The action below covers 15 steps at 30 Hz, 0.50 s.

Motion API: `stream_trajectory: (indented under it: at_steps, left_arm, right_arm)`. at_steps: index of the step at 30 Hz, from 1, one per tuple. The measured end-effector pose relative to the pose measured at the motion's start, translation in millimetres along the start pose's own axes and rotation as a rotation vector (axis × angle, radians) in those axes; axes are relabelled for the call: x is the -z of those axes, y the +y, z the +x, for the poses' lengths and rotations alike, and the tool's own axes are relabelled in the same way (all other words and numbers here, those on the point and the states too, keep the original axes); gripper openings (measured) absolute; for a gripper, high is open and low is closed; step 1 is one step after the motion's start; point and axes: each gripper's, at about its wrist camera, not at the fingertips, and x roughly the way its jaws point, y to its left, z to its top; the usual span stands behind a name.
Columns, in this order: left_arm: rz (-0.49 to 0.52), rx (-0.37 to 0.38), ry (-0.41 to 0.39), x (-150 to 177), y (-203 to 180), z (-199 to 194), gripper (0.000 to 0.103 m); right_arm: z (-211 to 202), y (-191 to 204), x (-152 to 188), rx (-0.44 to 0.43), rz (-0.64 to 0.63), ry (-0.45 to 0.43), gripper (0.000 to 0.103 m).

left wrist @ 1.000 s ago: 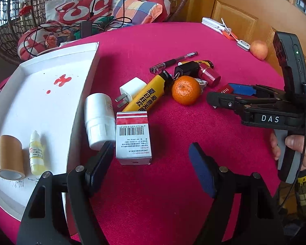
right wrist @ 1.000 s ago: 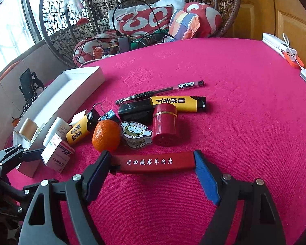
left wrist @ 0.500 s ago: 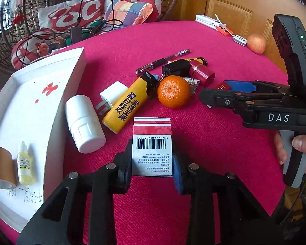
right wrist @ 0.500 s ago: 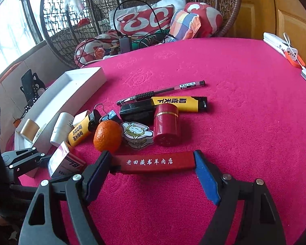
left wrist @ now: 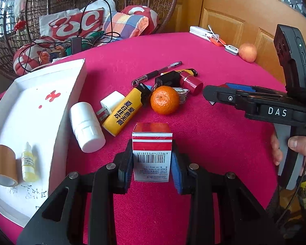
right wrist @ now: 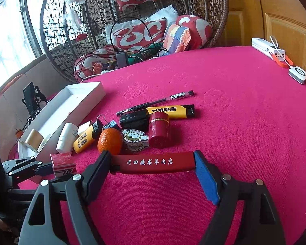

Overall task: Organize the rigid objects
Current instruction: 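Place the medicine box and red stick box in the tray with both tools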

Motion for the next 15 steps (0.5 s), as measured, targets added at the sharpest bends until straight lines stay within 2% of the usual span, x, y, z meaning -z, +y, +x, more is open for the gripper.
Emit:
stream_trajectory:
  at_steps: [10, 15]
  left_arm:
    - [-0.037, 0.012, -0.119, -9.1, 11.1, -39.3, 0.031]
    - [-0.076, 0.01, -0.165, -9.2, 27.4, -56.5, 0.031]
  right_arm:
    - [-33.6, 21.5, -10.1, -0.023, -0.05, -0.113, 0.081]
    - [-38.0, 34.7, -12.7, -0.032, -0.068, -0.124, 0.081]
